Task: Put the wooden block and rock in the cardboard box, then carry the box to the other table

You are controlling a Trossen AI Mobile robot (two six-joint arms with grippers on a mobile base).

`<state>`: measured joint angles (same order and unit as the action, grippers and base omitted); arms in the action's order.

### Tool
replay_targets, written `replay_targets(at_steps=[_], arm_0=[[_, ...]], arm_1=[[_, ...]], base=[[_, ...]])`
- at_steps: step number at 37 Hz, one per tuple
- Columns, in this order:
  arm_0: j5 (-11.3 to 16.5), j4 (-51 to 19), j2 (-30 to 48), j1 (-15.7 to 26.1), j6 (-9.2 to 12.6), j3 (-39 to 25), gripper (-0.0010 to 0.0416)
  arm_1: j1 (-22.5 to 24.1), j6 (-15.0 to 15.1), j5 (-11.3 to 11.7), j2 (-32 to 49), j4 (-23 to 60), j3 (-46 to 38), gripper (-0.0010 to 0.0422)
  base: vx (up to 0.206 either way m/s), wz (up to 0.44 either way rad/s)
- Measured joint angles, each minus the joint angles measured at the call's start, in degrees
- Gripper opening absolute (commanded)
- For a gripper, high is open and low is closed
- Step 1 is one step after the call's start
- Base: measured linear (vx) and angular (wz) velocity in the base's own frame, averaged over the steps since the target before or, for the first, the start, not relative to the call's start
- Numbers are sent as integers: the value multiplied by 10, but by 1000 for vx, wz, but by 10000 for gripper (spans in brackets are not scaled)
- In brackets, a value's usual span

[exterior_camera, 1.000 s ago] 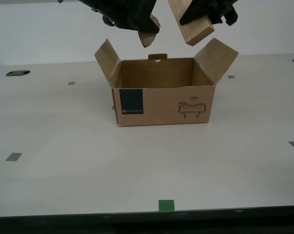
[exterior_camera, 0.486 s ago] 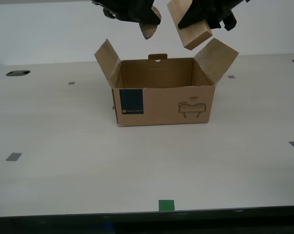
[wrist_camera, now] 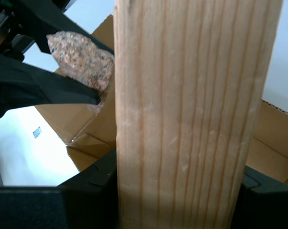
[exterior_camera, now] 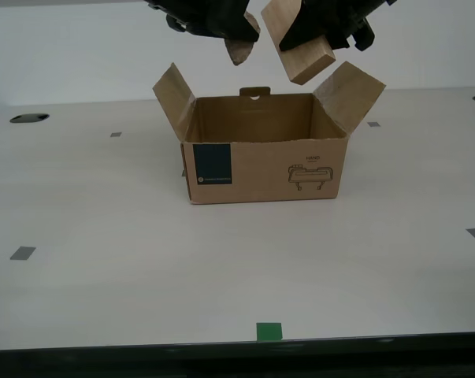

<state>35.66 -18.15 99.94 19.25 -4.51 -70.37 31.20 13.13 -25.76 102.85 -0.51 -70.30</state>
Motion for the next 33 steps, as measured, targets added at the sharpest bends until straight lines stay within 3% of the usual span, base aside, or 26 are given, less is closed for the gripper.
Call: replay_targets(at_steps=[20, 27, 33], arm_0=[[-4, 0, 0, 9, 0, 0, 1], [-8, 0, 0, 11, 0, 0, 1], [-27, 0, 0, 13, -4, 0, 1]], arm_1=[[-1, 1, 2, 0, 40, 2, 0], [-1, 1, 40, 0, 41, 2, 0], [-1, 1, 43, 0, 43, 2, 0]], base=[[0, 0], [0, 0], [0, 0]])
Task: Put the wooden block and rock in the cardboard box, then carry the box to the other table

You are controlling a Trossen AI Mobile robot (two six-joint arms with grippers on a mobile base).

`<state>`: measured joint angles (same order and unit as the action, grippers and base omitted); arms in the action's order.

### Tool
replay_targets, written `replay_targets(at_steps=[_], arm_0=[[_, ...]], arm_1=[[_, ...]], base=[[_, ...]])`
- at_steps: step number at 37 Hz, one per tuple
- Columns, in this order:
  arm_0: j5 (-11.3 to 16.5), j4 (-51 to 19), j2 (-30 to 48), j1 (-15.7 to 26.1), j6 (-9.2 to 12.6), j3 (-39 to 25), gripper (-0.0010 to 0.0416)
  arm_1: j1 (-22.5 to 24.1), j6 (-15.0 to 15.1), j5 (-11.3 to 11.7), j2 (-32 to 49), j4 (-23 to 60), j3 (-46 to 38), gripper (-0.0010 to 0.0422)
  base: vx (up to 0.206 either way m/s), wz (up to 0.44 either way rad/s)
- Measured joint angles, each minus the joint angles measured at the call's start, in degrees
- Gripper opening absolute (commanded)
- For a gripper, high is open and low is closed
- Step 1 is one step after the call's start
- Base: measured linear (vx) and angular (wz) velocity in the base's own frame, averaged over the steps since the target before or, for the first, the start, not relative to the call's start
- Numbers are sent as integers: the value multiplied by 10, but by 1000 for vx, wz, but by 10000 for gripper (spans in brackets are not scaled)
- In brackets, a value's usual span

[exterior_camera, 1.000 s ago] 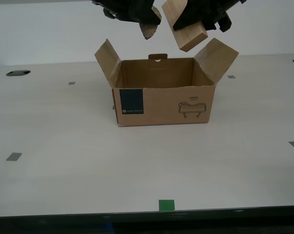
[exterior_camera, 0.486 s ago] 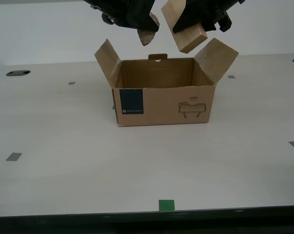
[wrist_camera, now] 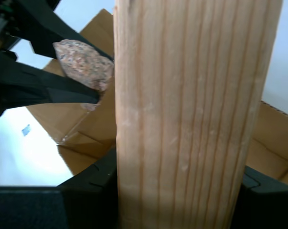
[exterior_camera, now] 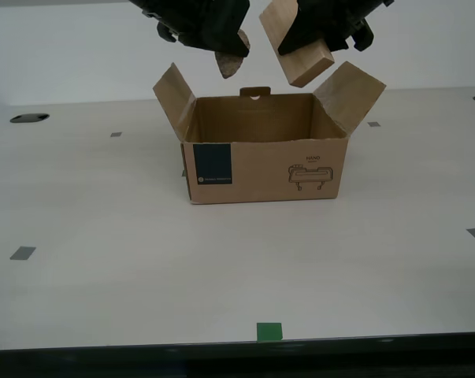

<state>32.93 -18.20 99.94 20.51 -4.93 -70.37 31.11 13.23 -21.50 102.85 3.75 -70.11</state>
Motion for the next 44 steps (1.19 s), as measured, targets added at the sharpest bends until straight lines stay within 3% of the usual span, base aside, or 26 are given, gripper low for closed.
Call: replay_targets(at_steps=[4, 16, 32, 36, 44], arm_0=[[-12, 0, 0, 1, -1, 0, 1], [-14, 0, 0, 3, -2, 0, 1], [-15, 0, 0, 5, -2, 0, 4], [-15, 0, 0, 6, -2, 0, 32], [-20, 0, 0, 6, -2, 0, 128]], arm_1=[[0, 0, 0, 0, 0, 0, 0], [0, 0, 0, 0, 4, 0, 6], [1, -13, 0, 0, 6, 0, 119], [1, -13, 0, 0, 6, 0, 137], [1, -13, 0, 0, 5, 0, 159]], base=[[0, 0], [0, 0], [0, 0], [0, 0], [0, 0]])
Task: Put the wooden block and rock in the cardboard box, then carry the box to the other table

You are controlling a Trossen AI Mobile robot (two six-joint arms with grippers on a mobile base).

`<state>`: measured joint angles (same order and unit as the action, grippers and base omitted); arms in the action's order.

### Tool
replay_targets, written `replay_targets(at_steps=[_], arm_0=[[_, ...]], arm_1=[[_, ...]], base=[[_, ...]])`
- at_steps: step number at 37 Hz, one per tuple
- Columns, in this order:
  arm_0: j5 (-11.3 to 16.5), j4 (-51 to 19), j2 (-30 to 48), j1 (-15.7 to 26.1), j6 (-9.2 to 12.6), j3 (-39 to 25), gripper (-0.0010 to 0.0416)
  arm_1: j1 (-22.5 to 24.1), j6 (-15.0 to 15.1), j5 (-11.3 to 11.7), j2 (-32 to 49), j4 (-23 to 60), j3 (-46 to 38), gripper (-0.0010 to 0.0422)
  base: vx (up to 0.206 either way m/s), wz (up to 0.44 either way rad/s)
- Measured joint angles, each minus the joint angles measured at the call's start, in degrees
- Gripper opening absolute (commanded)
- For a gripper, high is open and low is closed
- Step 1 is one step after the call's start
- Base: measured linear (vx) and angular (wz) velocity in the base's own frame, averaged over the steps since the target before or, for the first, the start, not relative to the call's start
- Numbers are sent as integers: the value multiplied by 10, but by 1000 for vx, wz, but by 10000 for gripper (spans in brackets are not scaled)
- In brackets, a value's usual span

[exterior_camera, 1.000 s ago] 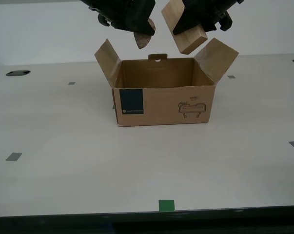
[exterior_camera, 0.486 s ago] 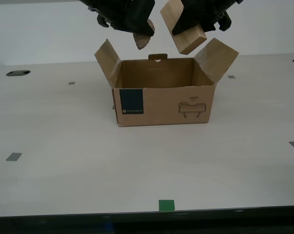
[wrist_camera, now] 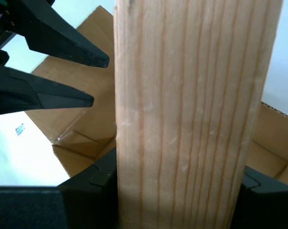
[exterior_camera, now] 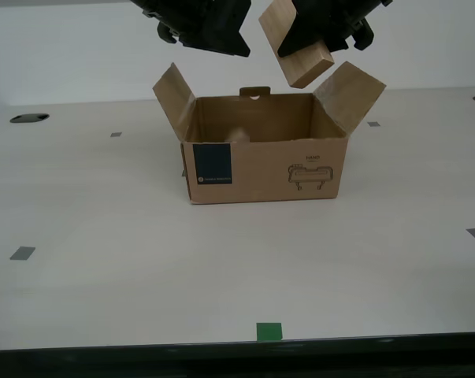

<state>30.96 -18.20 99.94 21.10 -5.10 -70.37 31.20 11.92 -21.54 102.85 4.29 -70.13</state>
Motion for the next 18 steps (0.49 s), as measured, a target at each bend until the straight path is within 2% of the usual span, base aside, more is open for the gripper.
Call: replay_targets(at_steps=[12, 18], arm_0=[[-5, 1, 0, 0, 6, 0, 275], [-5, 0, 0, 0, 12, -1, 328]], arm_1=[[0, 0, 0, 0, 0, 0, 190], [0, -1, 0, 0, 0, 0, 203]], base=[[0, 0], [0, 0]])
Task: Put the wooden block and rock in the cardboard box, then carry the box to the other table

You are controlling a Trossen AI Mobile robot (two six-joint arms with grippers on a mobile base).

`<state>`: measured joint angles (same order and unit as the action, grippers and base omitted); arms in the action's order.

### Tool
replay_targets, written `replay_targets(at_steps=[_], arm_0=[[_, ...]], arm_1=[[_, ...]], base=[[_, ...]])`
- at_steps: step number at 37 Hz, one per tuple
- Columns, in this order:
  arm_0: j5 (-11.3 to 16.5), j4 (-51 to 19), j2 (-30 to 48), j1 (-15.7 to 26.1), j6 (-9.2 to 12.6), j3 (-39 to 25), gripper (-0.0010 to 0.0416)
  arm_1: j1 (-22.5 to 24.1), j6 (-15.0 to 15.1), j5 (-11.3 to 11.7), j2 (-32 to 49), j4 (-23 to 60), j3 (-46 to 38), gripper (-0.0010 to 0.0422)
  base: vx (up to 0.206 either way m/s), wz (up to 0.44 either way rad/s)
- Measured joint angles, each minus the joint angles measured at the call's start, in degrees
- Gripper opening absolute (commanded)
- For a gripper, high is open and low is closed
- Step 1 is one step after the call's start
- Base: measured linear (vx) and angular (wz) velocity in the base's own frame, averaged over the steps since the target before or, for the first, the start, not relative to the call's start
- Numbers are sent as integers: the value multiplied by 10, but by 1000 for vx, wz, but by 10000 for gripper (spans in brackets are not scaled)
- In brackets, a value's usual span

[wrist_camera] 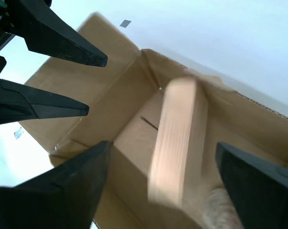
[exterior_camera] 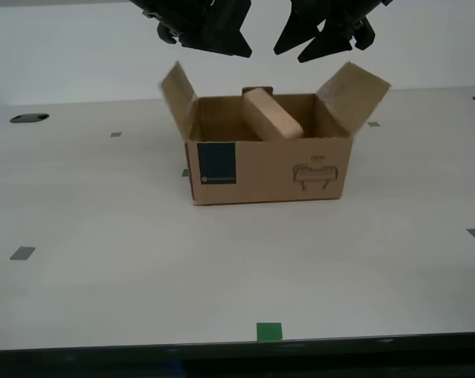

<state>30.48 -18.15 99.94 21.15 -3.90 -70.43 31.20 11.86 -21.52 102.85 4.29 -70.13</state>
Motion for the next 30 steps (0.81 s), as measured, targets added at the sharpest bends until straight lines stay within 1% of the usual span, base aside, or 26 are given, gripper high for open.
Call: replay_targets(at_steps=[3, 6, 9, 11, 14, 17, 21, 24, 30], arm_0=[[0, -1, 0, 0, 7, 0, 344], [-4, -1, -2, 0, 9, -1, 357], [-16, -3, -7, -1, 18, -1, 365], [-25, -4, -14, -2, 24, -1, 370], [-42, -7, -28, -2, 29, -1, 376], [-55, -16, -43, -3, 31, -4, 379], [-65, -46, -63, -7, 33, -20, 376], [-67, -72, -75, -12, 33, -37, 370], [-68, -147, -89, -26, 35, -95, 358]], arm_1=[[0, -5, 0, 0, 0, 0, 209], [0, -33, 0, 0, 1, -3, 213], [-1, -61, 0, 0, 3, -11, 217], [-2, -74, 0, 0, 5, -19, 219], [-4, -89, 0, 0, 23, -35, 220], [-5, -96, 0, 0, 54, -57, 219], [-6, -108, 0, 0, 98, -88, 219], [-7, -122, 0, 0, 128, -110, 220], [-10, -157, 0, 0, 178, -156, 220]], base=[[0, 0], [0, 0], [0, 0], [0, 0], [0, 0], [0, 0], [0, 0], [0, 0], [0, 0]])
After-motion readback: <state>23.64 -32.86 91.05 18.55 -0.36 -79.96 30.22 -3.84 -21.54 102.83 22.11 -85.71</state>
